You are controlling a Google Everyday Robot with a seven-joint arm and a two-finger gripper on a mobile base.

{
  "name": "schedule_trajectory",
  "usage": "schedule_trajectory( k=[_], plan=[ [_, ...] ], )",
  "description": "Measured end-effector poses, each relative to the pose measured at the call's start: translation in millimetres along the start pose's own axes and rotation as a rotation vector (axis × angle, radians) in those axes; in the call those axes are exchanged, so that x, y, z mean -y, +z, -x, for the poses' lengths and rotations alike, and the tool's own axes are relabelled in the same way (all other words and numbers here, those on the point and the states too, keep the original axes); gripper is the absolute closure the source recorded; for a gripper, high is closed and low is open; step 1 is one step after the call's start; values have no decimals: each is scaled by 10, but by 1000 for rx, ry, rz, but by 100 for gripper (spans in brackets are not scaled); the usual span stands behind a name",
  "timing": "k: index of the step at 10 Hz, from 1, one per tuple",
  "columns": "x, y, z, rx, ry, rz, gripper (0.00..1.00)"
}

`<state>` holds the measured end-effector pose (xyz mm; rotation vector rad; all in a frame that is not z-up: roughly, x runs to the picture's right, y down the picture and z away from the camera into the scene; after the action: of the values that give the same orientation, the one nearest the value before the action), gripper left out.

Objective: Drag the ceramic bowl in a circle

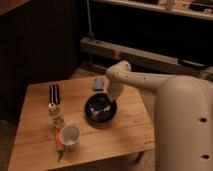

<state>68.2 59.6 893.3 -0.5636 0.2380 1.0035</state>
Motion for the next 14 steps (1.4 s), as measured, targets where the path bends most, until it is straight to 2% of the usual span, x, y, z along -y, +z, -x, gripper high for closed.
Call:
schedule_trajectory(
  k=[3, 4, 7, 11, 14],
  plan=[
    [355, -81, -336, 0, 77, -37, 100],
    [465, -161, -512, 1, 101, -59, 100],
    [559, -262, -876, -20, 120, -102, 100],
    [447, -298, -1308, -71, 100, -135, 100],
    [150, -297, -1501, -105, 18, -126, 100]
  ],
)
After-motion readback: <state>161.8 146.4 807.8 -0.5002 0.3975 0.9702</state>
